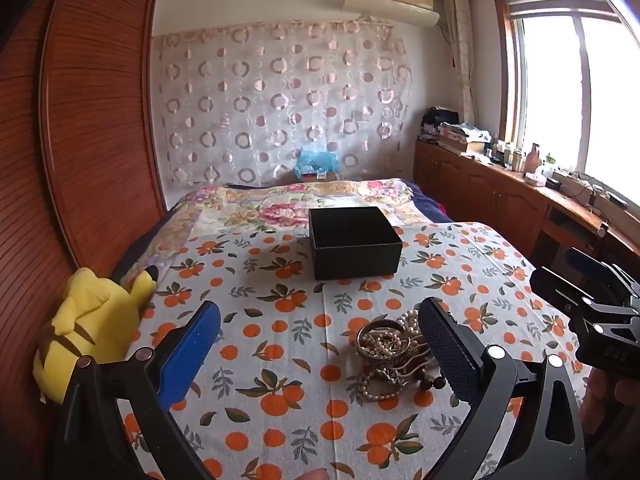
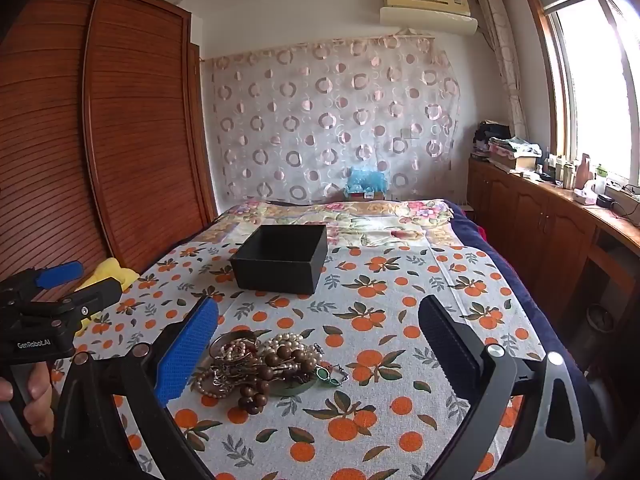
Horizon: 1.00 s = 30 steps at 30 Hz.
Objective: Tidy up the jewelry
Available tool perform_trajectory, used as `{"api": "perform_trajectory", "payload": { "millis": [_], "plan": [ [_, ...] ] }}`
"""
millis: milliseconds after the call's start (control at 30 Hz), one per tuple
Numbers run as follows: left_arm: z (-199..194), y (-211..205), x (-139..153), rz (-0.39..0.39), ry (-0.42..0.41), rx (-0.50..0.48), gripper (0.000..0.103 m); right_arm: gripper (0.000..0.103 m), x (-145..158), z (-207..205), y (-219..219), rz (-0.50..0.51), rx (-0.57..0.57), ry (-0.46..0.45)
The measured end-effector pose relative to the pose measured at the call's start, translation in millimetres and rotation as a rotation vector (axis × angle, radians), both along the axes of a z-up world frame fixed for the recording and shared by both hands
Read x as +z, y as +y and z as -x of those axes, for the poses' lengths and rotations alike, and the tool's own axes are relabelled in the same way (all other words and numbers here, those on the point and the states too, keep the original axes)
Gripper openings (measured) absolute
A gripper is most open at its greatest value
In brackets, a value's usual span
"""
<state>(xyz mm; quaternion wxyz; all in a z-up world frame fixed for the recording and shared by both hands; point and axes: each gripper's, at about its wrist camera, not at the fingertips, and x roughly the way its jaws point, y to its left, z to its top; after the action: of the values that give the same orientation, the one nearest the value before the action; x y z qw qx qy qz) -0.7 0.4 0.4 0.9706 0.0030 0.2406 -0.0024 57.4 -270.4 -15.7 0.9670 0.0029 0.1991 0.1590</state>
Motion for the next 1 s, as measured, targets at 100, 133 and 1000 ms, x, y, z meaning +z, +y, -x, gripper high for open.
{"api": "perform_trajectory", "payload": {
  "millis": [100, 133, 1000],
  "plan": [
    [-0.4, 0.0, -0.1, 0.001, 0.006, -0.001, 0.096, 0.101, 0.1, 0.0, 0.1, 0.0, 0.001, 0.001],
    [-0.3, -0.1, -0.1, 0.0, 0.005, -0.001, 0.096, 0.101, 0.2, 0.1, 0.2, 0.0, 0.001, 0.001],
    [-1.2, -2.9, 8.4, 0.005, -0.005, 0.0, 0.096, 0.101, 0.7, 1.0, 1.0, -0.003, 0.0, -0.001]
  ]
}}
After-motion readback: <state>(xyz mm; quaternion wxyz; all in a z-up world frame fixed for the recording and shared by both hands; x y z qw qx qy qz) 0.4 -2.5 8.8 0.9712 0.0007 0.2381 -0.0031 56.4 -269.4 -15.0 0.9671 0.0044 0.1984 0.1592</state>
